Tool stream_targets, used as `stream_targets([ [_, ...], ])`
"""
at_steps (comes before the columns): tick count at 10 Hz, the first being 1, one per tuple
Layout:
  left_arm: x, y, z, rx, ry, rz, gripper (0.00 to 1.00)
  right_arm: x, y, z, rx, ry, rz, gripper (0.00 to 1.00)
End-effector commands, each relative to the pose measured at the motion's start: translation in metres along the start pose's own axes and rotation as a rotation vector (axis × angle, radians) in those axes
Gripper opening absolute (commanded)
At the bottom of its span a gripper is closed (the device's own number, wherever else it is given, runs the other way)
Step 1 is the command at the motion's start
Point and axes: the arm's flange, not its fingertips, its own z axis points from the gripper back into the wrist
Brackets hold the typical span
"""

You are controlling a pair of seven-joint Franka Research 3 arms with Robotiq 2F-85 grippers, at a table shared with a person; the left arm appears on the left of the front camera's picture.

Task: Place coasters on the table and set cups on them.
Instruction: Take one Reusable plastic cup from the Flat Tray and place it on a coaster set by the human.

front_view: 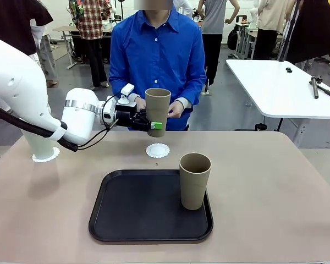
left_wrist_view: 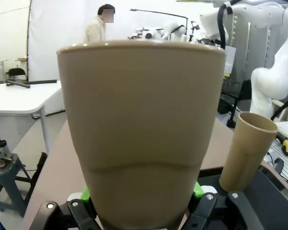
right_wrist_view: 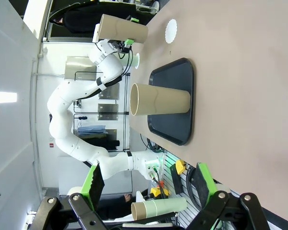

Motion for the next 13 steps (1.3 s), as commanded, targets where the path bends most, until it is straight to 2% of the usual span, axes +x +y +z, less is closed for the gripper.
stream_targets([
  [1, 0.000, 0.006, 0.008, -0.044, -0.004, -0.004, 0.81, -0.001, 0.000, 0.000, 0.015, -0.005, 0.007, 1.00],
  [3, -0.006, 0.003, 0.006, -0.037, -0.052, -0.015, 0.81, -0.001, 0.000, 0.000, 0.015, -0.005, 0.007, 1.00],
  [4, -0.008, 0.000, 0.006, -0.025, -0.002, 0.006, 0.81, -0.001, 0.000, 0.000, 0.015, -0.005, 0.007, 1.00],
  [10, -0.010, -0.001, 0.007, -0.029, -0.010, 0.009, 0.81, -0.001, 0.000, 0.000, 0.015, -0.005, 0.007, 1.00],
  [13, -0.023, 0.018, 0.004, -0.009, -0.022, -0.095, 0.81, -0.001, 0.000, 0.000, 0.015, -0.005, 0.007, 1.00],
])
